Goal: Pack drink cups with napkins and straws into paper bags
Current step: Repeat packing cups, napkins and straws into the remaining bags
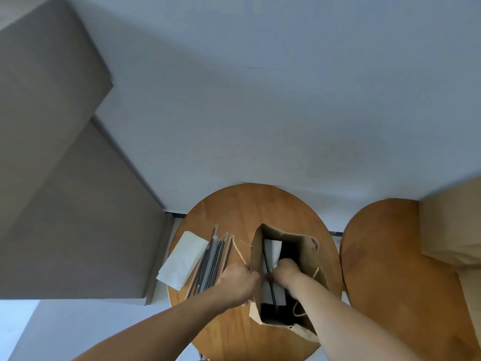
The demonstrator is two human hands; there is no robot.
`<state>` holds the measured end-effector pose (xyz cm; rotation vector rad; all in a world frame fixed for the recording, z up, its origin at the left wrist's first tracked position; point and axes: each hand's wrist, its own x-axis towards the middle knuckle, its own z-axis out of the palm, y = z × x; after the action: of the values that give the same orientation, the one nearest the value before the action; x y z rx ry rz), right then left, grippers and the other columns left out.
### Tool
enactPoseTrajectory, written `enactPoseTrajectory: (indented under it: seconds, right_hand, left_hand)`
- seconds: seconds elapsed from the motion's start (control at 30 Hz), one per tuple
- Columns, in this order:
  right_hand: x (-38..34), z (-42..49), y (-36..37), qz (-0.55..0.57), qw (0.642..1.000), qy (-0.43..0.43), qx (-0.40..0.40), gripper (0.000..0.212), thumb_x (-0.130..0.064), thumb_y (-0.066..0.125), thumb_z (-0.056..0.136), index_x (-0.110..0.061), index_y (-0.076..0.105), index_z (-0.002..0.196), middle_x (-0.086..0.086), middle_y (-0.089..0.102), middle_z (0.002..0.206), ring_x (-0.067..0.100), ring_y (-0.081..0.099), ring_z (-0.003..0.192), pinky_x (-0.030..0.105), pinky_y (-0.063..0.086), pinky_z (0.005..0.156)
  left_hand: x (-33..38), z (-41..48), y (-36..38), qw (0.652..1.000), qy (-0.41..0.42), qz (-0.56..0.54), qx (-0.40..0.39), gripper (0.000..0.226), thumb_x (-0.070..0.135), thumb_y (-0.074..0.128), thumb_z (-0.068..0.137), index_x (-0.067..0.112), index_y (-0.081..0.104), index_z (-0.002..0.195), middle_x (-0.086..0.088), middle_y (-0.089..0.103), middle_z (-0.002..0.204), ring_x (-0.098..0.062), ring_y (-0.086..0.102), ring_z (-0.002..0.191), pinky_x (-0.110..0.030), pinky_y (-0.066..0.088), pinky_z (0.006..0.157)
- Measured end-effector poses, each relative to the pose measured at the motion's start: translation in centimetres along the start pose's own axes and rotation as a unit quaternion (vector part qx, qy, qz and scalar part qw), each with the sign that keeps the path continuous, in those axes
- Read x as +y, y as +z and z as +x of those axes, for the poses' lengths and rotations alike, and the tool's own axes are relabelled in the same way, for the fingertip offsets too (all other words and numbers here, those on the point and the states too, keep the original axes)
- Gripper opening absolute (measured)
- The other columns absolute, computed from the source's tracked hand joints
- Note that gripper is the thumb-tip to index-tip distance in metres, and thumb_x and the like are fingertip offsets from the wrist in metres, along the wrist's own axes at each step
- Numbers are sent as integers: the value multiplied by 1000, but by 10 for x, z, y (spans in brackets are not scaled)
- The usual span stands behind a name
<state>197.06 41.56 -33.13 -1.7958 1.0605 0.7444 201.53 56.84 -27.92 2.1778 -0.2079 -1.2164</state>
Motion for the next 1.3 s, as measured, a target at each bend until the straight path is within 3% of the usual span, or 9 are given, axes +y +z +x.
enactPoseTrajectory:
  seconds: [0.13,0.37,0.63,0.77,0.9,1.03,1.17,1.23,1.3]
  right_hand:
    - [7,7,10,9,1000,18,-15,15,-12,70,86,-18,59,95,7,65,101,25,63,94,42,55,90]
    - [15,10,13,-176,978,-25,112,17,-18,66,90,-19,49,86,-6,51,75,13,54,69,26,45,67]
    - [5,-3,13,-251,955,-55,148,67,-22,64,92,-1,27,143,17,52,131,28,59,116,32,50,93]
    - [4,-14,4,-268,955,-40,117,55,-17,65,89,-3,40,135,16,50,130,30,57,115,33,50,93]
    - [3,-28,-1,-295,953,-40,52,23,-14,63,90,-11,60,113,6,62,102,25,65,95,29,53,74]
    - [-5,-46,-18,-210,963,-125,117,8,-25,57,95,-19,61,95,-3,63,84,15,63,77,25,49,61]
    - [-7,-73,-55,-176,889,-287,312,23,-35,57,95,-24,66,113,-9,66,100,13,62,96,14,37,65]
    - [-3,-81,-74,-143,896,-258,332,36,-38,59,93,-22,61,124,-4,62,116,16,57,107,20,43,79]
    - [4,-83,-90,-67,950,-161,259,46,-44,61,91,-17,55,128,1,57,129,15,57,102,27,46,81]
  left_hand:
    - [-9,-5,2,1000,-20,-15,5,26,29,45,96,18,60,79,1,67,66,-11,70,62,-20,57,57]
    - [-9,-6,9,1000,-19,0,8,22,32,45,94,19,60,82,1,65,64,-10,69,58,-27,60,62]
    - [9,-7,2,1000,21,16,-9,18,34,49,89,19,59,87,-7,71,84,-21,73,75,-44,60,77]
    - [17,-8,1,998,40,35,-31,16,35,51,87,20,56,88,-11,67,87,-30,69,81,-47,57,83]
    - [23,-8,0,997,49,45,-35,25,33,52,89,14,58,104,-14,68,96,-32,69,87,-49,56,85]
    - [27,-9,-1,995,64,58,-46,32,40,51,87,16,58,108,-13,67,98,-31,67,91,-50,57,87]
    - [28,-5,2,993,64,93,-28,38,42,51,88,15,53,115,-8,63,95,-25,65,89,-46,57,86]
    - [30,-5,6,991,59,116,-20,47,40,50,92,12,48,129,-14,64,98,-26,65,86,-40,57,78]
    - [30,-5,8,990,57,125,-22,58,39,50,93,8,41,141,-25,60,124,-34,65,101,-41,55,78]
